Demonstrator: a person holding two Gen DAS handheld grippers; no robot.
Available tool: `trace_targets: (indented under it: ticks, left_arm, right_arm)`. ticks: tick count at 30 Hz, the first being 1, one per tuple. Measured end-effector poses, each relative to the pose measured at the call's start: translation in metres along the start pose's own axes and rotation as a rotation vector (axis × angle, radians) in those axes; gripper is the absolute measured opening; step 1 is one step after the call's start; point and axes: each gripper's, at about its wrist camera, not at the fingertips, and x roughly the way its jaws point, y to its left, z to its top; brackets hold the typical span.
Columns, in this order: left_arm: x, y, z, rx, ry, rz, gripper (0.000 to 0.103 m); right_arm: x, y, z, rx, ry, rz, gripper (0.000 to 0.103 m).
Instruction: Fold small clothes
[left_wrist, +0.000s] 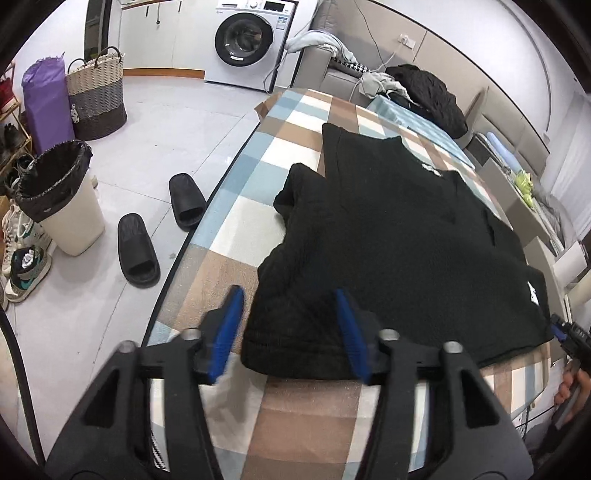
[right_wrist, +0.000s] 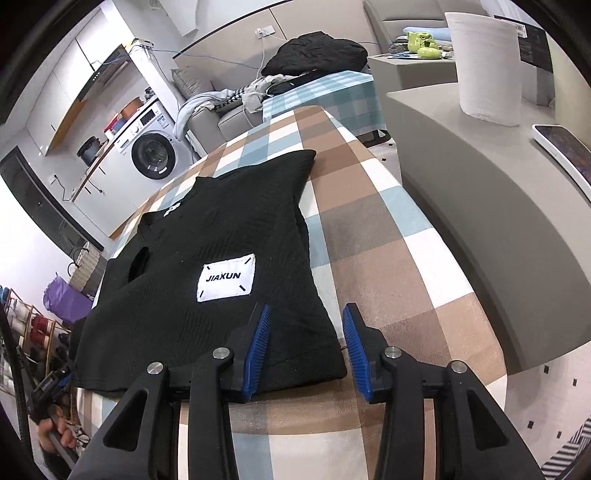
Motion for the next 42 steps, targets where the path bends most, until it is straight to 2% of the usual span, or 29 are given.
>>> trace_targets:
  ticks: [4, 7, 10, 13, 14, 17, 19, 21, 23, 26, 28, 30, 32, 37, 42]
  left_arm:
    - [-0.002, -0.004, 0.004, -0.010, -0.031, 0.011, 0.013]
    - [-0.009, -0.002, 0.007, -0.038, -0.059, -0.004, 0.007]
    - [-0.017, -0.001, 0.013, -0.063, -0.080, -0.027, 0.006]
    - [-0.020, -0.003, 0.017, -0.060, -0.087, -0.032, 0.006]
    - [-0.021, -0.004, 0.018, -0.055, -0.088, -0.031, 0.006]
    - [-0.022, -0.009, 0.017, -0.040, -0.089, -0.020, 0.006]
    - [-0.023, -0.009, 0.017, -0.040, -0.088, -0.017, 0.006]
    - [-0.021, -0.008, 0.018, -0.041, -0.085, -0.017, 0.006]
    - [-0.019, -0.010, 0.018, -0.040, -0.080, -0.015, 0.006]
    - [-0.016, -0.012, 0.019, -0.033, -0.074, -0.014, 0.006]
    - [-0.016, -0.011, 0.020, -0.034, -0.073, -0.018, 0.006]
    - [-0.016, -0.009, 0.021, -0.038, -0.077, -0.013, 0.006]
    - [-0.017, -0.007, 0.023, -0.046, -0.089, -0.012, 0.005]
    - [-0.020, -0.012, 0.040, -0.036, -0.136, -0.033, 0.004]
    - [-0.017, -0.026, 0.087, -0.029, -0.217, -0.077, 0.004]
  right_arm:
    - [-0.002, -0.001, -0.002, 0.000, -0.001, -0.006, 0.041]
    - [-0.008, -0.005, -0.002, 0.014, -0.017, -0.013, 0.041]
    - [-0.012, -0.010, -0.004, 0.019, -0.018, -0.016, 0.042]
    - [-0.010, -0.013, -0.005, 0.028, -0.001, 0.024, 0.043]
    - [-0.007, -0.012, -0.005, 0.021, 0.006, 0.037, 0.046]
    - [0.005, -0.001, -0.006, -0.015, 0.044, 0.031, 0.045]
    - [0.002, 0.010, -0.006, -0.059, 0.038, 0.042, 0.045]
    - [-0.009, 0.023, -0.007, -0.120, 0.005, 0.108, 0.045]
    - [-0.012, 0.025, -0.008, -0.115, 0.012, 0.156, 0.045]
    - [-0.007, 0.022, -0.008, -0.097, 0.030, 0.131, 0.045]
    - [0.000, 0.014, -0.009, -0.060, 0.049, 0.104, 0.039]
    - [0.005, 0.007, -0.009, -0.032, 0.060, 0.087, 0.014]
    - [0.006, 0.005, -0.008, -0.019, 0.057, 0.072, 0.006]
    - [-0.013, 0.013, 0.014, -0.004, -0.045, 0.126, 0.005]
    - [-0.021, 0.031, 0.064, 0.040, -0.158, 0.198, 0.005]
